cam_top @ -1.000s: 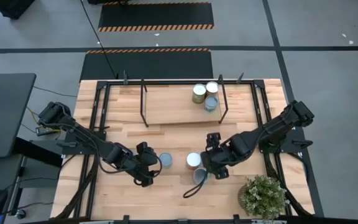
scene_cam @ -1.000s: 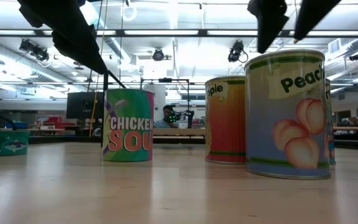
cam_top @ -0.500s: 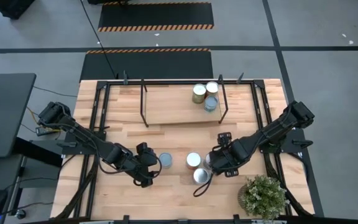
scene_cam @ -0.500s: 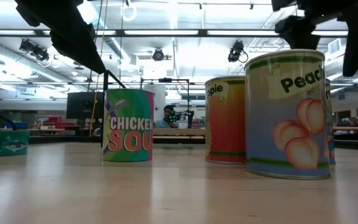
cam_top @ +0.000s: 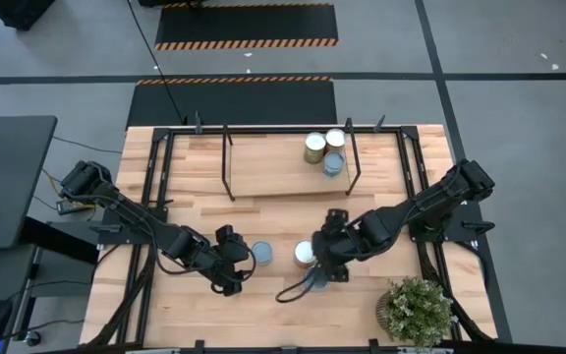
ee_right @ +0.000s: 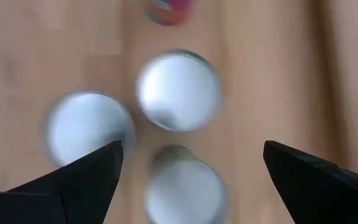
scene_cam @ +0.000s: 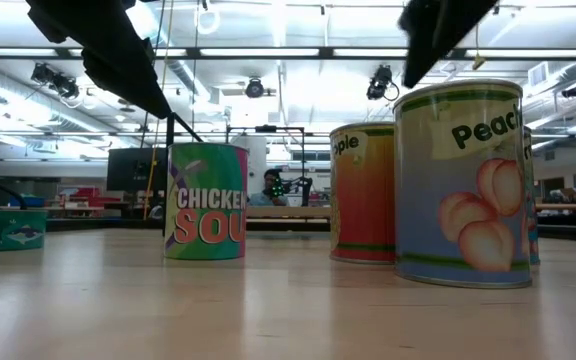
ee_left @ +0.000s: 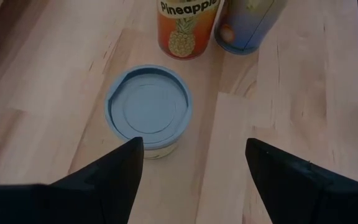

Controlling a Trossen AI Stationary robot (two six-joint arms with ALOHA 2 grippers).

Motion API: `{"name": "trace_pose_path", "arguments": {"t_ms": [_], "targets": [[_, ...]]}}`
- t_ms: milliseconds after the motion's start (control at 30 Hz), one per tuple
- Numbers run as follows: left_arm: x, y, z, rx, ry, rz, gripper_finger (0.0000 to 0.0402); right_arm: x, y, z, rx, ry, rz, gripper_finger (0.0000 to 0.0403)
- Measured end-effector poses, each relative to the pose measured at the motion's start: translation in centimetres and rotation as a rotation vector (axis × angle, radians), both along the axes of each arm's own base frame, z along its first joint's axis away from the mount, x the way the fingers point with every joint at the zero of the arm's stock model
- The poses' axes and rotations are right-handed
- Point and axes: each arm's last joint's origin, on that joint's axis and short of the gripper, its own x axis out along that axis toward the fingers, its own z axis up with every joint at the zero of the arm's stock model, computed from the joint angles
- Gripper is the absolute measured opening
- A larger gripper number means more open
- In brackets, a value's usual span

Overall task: Pick and place cans onto a shelf
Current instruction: Put the canned peaches on the shelf

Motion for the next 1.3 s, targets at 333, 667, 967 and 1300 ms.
{"name": "trace_pose_path", "arguments": {"t_ms": [333,667,967,1300], "targets": [[0.0,0.0,0.0,-0.004,0.006,-0.004,0.0288,1.2,3.5,-1.5,0.036,0.010,0.201,0.0396],[0.0,0.0,0.0,-0.011,0.007,-0.006,0.0288,3.3,6.9,-3.5,0.000,0.185,0.183,0.0396],[0.0,0.0,0.0,-0.018,0.012,-0.012,0.0288,3.6,7.7,-4.4,-0.051,0.300,0.139,0.0396],[0.0,0.0,0.0,-0.018,0.011,-0.012,0.0288,3.8,7.6,-4.6,-0.056,0.297,0.129,0.0396]]}}
